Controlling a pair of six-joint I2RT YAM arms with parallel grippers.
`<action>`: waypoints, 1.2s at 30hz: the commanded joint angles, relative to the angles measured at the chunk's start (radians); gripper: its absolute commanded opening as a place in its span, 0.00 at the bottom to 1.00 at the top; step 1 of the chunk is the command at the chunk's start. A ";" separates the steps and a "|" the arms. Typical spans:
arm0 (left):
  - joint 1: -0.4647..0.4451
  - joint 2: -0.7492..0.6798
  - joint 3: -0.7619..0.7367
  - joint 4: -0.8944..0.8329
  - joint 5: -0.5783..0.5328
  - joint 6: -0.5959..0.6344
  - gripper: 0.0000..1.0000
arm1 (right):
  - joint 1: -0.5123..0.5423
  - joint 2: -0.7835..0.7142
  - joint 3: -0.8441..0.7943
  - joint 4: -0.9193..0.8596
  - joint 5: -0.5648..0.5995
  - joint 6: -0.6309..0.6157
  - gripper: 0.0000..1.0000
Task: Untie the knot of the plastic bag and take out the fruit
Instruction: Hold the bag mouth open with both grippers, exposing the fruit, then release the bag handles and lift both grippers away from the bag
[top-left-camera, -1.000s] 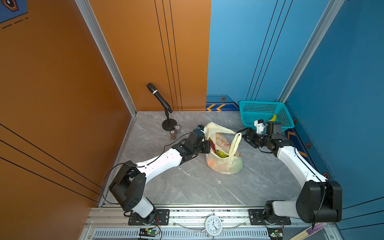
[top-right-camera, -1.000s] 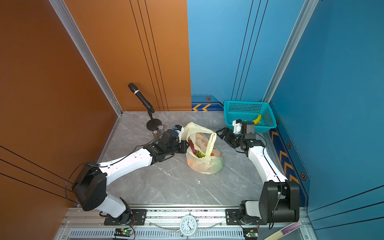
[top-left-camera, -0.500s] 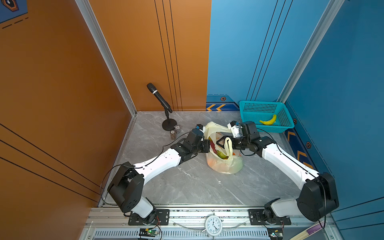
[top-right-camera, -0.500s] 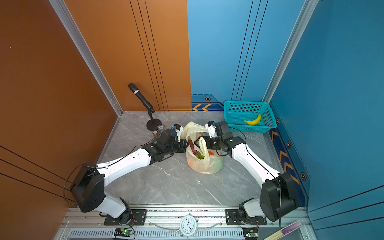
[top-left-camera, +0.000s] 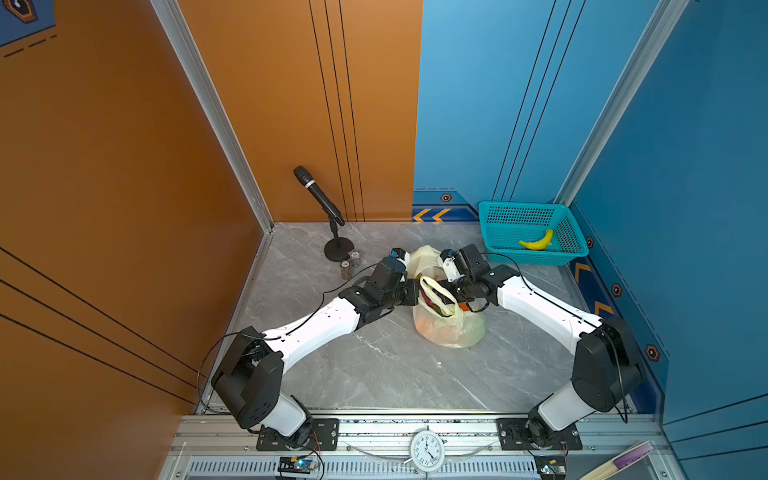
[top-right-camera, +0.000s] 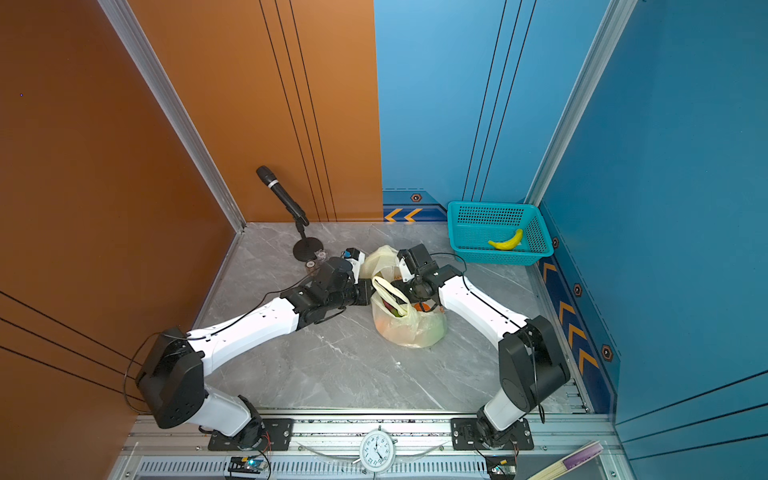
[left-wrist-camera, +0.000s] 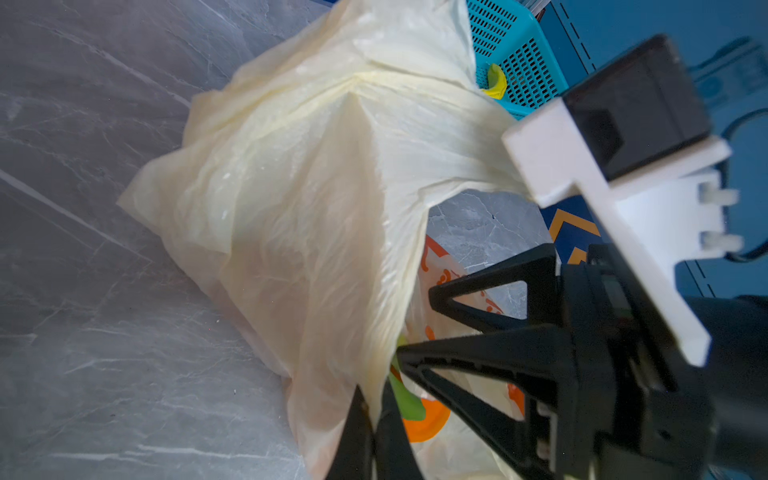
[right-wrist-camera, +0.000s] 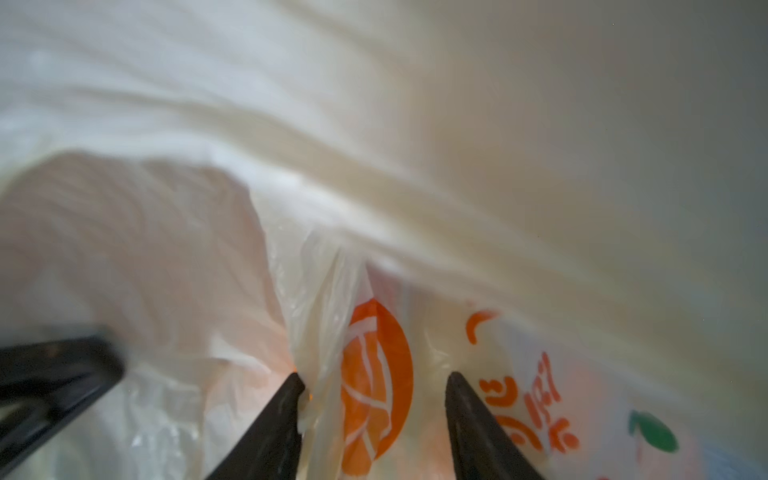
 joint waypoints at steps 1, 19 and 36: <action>0.008 -0.031 -0.007 -0.032 -0.014 0.009 0.00 | 0.014 -0.038 0.016 -0.036 0.187 -0.025 0.39; 0.133 -0.202 -0.114 -0.162 -0.073 0.099 0.00 | -0.301 -0.411 -0.248 0.151 0.309 0.104 0.00; 0.227 -0.312 -0.135 -0.126 0.064 0.232 0.62 | -0.454 -0.445 -0.285 0.176 -0.001 0.197 0.32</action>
